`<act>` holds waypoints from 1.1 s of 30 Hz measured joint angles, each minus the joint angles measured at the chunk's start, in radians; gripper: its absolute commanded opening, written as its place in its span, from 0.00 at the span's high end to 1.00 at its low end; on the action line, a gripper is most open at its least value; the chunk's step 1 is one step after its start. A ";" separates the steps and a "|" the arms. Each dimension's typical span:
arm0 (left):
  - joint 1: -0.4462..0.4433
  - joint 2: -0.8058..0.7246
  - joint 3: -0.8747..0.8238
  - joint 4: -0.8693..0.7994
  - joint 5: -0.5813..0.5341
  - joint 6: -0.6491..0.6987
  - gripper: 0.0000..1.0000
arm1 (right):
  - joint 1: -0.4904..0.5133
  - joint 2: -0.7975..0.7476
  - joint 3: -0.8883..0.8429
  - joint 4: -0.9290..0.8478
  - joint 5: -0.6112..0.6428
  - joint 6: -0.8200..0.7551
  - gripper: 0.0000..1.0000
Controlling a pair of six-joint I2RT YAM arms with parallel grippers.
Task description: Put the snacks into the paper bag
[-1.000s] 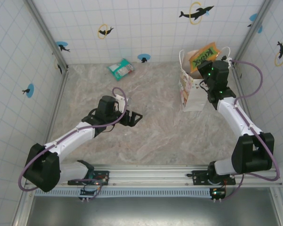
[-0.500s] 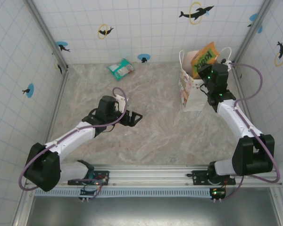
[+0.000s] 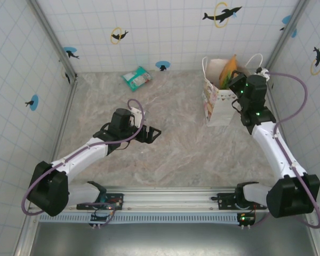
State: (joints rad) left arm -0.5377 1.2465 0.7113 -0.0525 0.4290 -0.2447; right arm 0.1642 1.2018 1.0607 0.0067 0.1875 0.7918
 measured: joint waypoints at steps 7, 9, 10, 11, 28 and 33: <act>0.000 0.006 0.014 0.000 0.000 0.000 0.02 | -0.001 0.006 0.163 -0.126 0.015 -0.137 0.51; 0.000 0.006 0.014 0.000 0.000 0.000 0.02 | -0.002 0.030 0.203 -0.149 0.006 -0.163 0.51; 0.000 0.006 0.014 -0.001 0.000 0.000 0.02 | -0.002 0.048 0.222 -0.163 -0.001 -0.175 0.51; 0.000 0.006 0.014 -0.002 0.000 0.000 0.02 | -0.002 0.064 0.237 -0.174 -0.007 -0.185 0.51; 0.046 0.011 0.051 -0.075 -0.064 -0.052 0.02 | -0.043 0.426 0.453 -0.396 -0.069 -0.309 0.64; 0.087 0.003 0.050 -0.075 -0.072 -0.076 0.02 | -0.066 0.518 0.499 -0.428 -0.086 -0.330 0.80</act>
State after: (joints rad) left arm -0.4507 1.2491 0.7609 -0.1272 0.3573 -0.3210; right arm 0.0982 1.7199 1.5593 -0.4210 0.1013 0.4622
